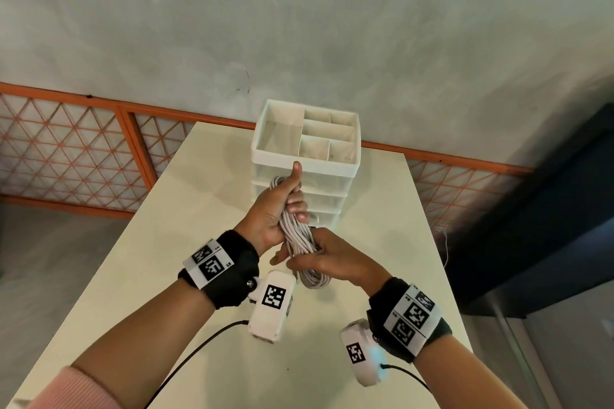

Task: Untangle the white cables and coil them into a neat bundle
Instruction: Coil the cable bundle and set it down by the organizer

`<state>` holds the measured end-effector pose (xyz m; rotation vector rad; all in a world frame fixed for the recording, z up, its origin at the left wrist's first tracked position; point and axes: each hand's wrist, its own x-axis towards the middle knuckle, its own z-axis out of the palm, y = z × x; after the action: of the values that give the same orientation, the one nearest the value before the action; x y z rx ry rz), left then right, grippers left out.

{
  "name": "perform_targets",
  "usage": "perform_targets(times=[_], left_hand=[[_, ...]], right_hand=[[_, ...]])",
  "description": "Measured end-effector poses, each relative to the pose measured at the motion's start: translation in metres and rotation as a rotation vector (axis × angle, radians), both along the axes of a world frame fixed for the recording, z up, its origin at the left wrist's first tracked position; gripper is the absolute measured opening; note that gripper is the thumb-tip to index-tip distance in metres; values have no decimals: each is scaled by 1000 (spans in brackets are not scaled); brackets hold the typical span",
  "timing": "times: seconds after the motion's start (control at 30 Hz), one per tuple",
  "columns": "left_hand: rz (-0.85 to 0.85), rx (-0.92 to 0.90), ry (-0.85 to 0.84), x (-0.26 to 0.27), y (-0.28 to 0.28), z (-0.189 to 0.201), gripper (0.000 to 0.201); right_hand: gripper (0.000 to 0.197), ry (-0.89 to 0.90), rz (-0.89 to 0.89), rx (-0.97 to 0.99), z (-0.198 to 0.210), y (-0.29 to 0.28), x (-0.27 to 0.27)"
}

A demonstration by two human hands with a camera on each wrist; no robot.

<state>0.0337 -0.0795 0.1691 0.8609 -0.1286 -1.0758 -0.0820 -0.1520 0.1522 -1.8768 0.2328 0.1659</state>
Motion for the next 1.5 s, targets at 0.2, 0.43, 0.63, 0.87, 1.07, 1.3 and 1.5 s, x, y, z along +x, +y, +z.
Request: perform_targets(times=[0.2, 0.43, 0.63, 0.87, 1.07, 1.3, 1.5], left_hand=[[-84, -11, 181, -1, 10, 3, 47], [-66, 33, 152, -4, 2, -4, 59], [-152, -1, 154, -4, -4, -11, 57], [-88, 45, 204, -4, -11, -36, 56], [-132, 116, 199, 5, -26, -64, 51], [-112, 244, 61, 36, -50, -101, 66], [164, 265, 103, 54, -76, -128, 69]], right_hand=[[3, 2, -54, 99, -3, -1, -7], [34, -52, -179, -72, -15, 13, -8], [36, -36, -160, -59, -18, 4, -14], [46, -28, -193, -71, -37, 1, -16], [44, 80, -207, -99, -57, -13, -8], [46, 225, -352, -13, -75, -49, -8], [47, 281, -385, 26, -93, -63, -27]])
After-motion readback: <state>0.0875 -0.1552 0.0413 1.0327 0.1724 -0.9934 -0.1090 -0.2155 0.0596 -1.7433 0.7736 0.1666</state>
